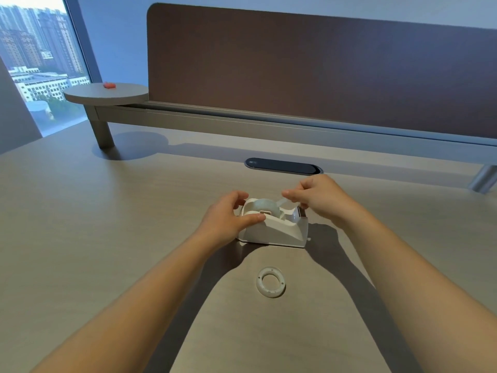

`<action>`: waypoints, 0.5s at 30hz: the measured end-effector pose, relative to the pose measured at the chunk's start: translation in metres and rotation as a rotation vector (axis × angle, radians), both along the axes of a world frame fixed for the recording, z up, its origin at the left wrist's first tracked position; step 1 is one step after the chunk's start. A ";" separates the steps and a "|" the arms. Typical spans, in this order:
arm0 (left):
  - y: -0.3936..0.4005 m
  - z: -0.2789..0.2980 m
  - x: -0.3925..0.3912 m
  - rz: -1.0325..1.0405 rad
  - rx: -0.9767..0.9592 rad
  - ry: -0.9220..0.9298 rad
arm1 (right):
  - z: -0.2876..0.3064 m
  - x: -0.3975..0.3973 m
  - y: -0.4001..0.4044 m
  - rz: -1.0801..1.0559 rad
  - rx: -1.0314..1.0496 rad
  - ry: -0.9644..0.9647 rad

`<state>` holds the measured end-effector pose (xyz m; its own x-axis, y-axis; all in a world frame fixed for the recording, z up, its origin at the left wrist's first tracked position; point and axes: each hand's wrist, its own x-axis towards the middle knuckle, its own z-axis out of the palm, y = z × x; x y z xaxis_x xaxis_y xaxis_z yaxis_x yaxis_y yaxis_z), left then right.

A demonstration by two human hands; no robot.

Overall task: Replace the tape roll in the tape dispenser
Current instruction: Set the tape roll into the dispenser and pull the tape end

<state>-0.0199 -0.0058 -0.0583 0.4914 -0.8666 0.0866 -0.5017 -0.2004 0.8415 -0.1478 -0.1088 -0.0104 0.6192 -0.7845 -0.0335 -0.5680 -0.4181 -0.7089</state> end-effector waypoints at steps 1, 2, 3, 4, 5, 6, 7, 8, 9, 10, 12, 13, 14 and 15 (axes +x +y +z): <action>0.000 0.001 -0.001 -0.003 0.003 -0.019 | 0.003 -0.006 -0.003 -0.009 0.027 -0.030; -0.001 0.001 -0.002 -0.010 0.005 -0.035 | 0.004 -0.012 -0.005 -0.020 0.051 -0.050; -0.002 0.002 -0.004 -0.018 0.007 -0.046 | 0.004 -0.017 -0.008 -0.037 0.076 -0.065; -0.003 0.002 -0.006 -0.025 0.008 -0.052 | 0.003 -0.021 -0.010 -0.055 0.100 -0.079; -0.004 0.002 -0.007 -0.029 0.007 -0.055 | 0.001 -0.024 -0.011 -0.069 0.122 -0.093; -0.006 0.002 -0.009 -0.030 0.003 -0.059 | -0.002 -0.025 -0.011 -0.077 0.138 -0.102; -0.007 0.002 -0.011 -0.028 0.000 -0.064 | -0.005 -0.026 -0.010 -0.080 0.149 -0.111; -0.008 0.001 -0.012 -0.026 -0.003 -0.067 | -0.009 -0.026 -0.009 -0.086 0.158 -0.124; -0.009 0.000 -0.013 -0.024 -0.004 -0.067 | -0.013 -0.025 -0.008 -0.098 0.171 -0.145; -0.010 0.000 -0.014 -0.021 -0.007 -0.064 | -0.015 -0.025 -0.007 -0.119 0.190 -0.172; -0.010 -0.002 -0.015 -0.013 -0.013 -0.060 | -0.020 -0.025 -0.006 -0.162 0.248 -0.220; -0.010 -0.002 -0.015 -0.009 -0.016 -0.060 | -0.022 -0.025 -0.007 -0.178 0.278 -0.231; -0.010 -0.002 -0.015 -0.006 -0.019 -0.061 | -0.025 -0.025 -0.008 -0.190 0.306 -0.237; -0.011 -0.003 -0.015 -0.004 -0.020 -0.060 | -0.027 -0.026 -0.010 -0.201 0.329 -0.239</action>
<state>-0.0348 -0.0165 -0.0609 0.4816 -0.8662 0.1330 -0.5521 -0.1820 0.8137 -0.1736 -0.1185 -0.0370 0.4764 -0.8615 -0.1755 -0.4192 -0.0471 -0.9067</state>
